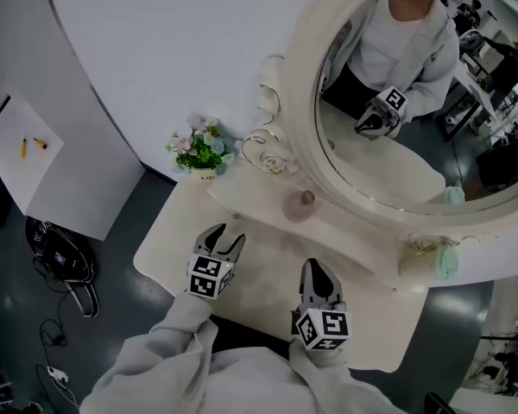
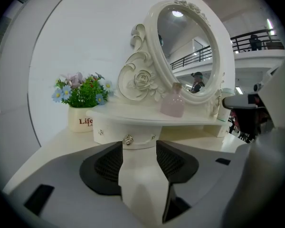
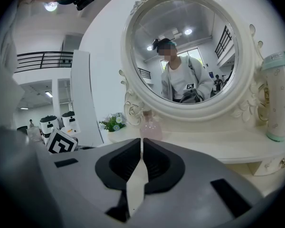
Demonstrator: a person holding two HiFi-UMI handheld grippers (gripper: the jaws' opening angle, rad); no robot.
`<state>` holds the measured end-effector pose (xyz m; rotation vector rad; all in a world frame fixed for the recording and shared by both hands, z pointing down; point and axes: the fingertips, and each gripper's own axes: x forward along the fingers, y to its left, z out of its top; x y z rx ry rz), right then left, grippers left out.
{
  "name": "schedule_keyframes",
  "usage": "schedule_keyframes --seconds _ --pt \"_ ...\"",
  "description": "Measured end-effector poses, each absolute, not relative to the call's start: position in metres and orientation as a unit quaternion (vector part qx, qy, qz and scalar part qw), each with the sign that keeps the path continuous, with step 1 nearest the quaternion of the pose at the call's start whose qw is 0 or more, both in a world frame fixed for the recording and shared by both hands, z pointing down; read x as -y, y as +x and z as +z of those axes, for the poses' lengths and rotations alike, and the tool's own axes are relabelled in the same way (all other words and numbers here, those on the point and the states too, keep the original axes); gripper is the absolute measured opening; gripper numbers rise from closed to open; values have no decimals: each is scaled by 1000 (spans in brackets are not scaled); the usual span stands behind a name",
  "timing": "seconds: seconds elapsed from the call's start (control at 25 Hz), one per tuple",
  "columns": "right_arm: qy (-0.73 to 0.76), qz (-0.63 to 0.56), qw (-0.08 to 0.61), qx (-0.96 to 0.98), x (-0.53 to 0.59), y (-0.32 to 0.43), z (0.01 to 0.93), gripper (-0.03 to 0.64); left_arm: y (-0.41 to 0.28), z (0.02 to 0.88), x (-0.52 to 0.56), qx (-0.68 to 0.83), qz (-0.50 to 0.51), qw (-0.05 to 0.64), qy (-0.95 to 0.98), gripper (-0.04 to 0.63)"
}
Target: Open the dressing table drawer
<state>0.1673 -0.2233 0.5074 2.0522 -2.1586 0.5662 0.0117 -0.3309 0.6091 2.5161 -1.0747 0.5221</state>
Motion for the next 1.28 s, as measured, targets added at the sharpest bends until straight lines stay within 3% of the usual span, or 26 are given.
schedule_keyframes --seconds 0.68,1.04,1.28 --pt "675 198 66 708 224 169 514 40 28 638 371 416 232 155 866 221" --pt "674 199 67 709 225 170 515 40 28 641 379 418 251 136 862 121" --pt "670 199 70 712 225 166 515 40 28 641 376 407 252 135 867 112"
